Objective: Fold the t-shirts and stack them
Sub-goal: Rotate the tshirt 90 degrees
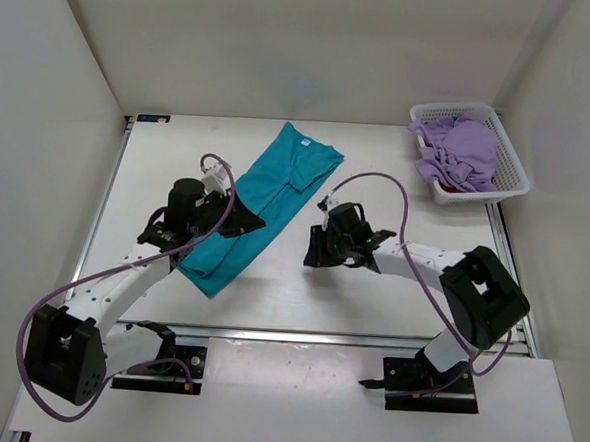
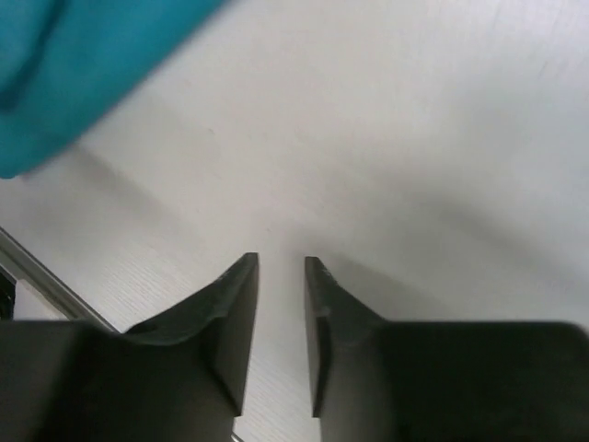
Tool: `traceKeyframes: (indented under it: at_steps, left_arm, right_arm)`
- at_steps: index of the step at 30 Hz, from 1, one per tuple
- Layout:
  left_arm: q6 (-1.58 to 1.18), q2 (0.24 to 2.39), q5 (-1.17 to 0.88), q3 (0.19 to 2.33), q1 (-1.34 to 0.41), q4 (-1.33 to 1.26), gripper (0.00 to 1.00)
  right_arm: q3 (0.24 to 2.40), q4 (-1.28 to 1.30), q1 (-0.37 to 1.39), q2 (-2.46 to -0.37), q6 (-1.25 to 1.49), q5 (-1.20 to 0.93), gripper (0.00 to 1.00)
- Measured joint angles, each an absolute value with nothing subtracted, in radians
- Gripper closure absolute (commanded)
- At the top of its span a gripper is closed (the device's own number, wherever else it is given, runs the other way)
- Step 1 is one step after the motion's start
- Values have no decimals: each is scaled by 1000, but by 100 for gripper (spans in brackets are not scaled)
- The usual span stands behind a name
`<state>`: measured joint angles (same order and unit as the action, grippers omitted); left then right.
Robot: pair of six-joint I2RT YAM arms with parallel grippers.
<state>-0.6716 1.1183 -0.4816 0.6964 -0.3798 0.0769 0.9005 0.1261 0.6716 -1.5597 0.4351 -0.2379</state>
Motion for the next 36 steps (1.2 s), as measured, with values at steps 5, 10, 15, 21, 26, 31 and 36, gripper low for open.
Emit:
traceKeyframes:
  at_steps: [5, 10, 15, 21, 26, 31, 36]
  left_arm:
    - [-680, 1090, -471, 722, -311, 83, 77]
    - [-671, 1076, -451, 727, -308, 89, 68]
    - [-660, 1076, -440, 727, -295, 106, 66]
    - [-639, 1081, -421, 726, -291, 133, 70]
    - [-625, 1109, -404, 714, -310, 135, 72]
    - [-613, 1139, -360, 661, -412, 150, 69]
    - [-609, 1184, -336, 587, -525, 149, 54]
  right_arm:
    - [799, -100, 737, -1662, 598, -215, 69]
    - [870, -262, 794, -1805, 695, -138, 68]
    - [1004, -341, 804, -1944, 770, -109, 76]
    - [1053, -392, 791, -2018, 825, -121, 100]
    - [924, -451, 709, -1951, 835, -196, 100]
    - [792, -297, 463, -1784, 713, -332, 98]
    - [750, -152, 266, -1677, 583, -392, 60]
